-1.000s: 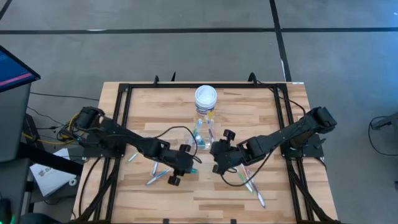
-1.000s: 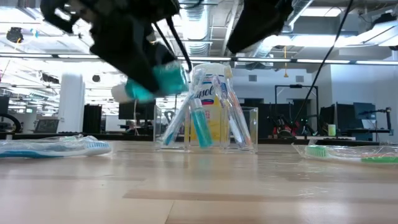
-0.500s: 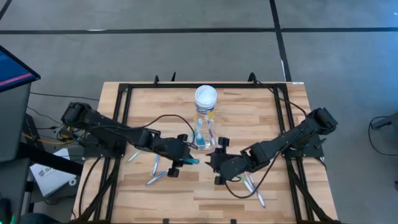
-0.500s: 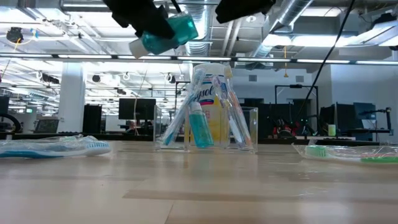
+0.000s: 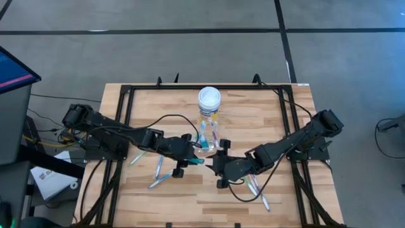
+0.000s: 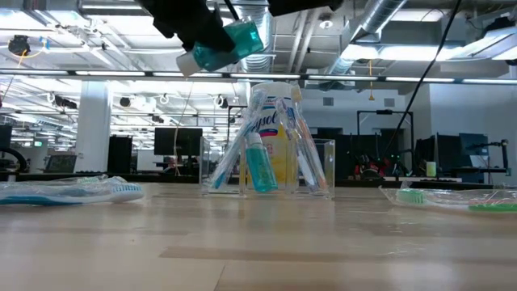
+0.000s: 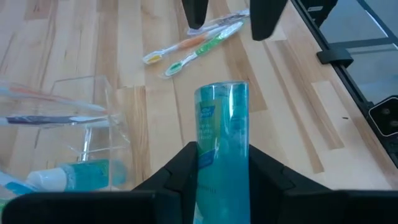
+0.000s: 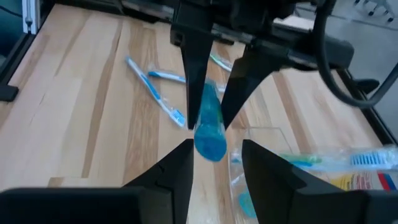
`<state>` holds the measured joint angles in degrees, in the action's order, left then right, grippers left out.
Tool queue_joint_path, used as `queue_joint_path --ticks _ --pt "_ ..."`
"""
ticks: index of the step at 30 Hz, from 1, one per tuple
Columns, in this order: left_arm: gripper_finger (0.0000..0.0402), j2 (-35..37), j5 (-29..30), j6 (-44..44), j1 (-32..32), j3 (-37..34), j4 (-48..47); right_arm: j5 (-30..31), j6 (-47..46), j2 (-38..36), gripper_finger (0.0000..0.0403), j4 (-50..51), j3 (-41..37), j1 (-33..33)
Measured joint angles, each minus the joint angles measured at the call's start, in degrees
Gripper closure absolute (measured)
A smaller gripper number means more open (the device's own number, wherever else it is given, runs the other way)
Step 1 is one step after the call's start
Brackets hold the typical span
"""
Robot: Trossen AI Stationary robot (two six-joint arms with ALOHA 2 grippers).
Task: Pick & Place toothbrushing station
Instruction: Put the blue mouthwash into the transparent organizer
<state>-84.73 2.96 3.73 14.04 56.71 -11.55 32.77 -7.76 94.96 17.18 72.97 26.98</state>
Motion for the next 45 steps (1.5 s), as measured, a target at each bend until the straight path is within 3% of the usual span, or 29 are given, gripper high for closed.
queue_joint_path --ticks 12,21,30,40,45 --pt "0.0311 0.0 -0.2 0.0 -1.0 0.0 3.3 0.0 0.9 0.0 0.0208 -0.2 0.0 -0.1" --pt "0.0311 0.0 -6.5 0.0 -2.3 0.1 8.9 0.0 1.8 0.0 0.0202 -0.2 0.0 -0.9" --pt "0.0311 0.0 -7.3 0.0 -2.3 0.1 9.3 0.0 2.2 0.0 0.0232 -0.5 0.0 -1.3" --pt "0.0311 0.0 -7.4 0.2 -2.3 0.1 9.4 -3.0 5.0 0.0 0.0328 -2.7 0.0 -1.6" --pt "0.0311 0.0 -7.3 0.2 -2.3 0.1 9.3 -3.1 4.9 0.0 0.0333 -2.4 0.0 -1.6"
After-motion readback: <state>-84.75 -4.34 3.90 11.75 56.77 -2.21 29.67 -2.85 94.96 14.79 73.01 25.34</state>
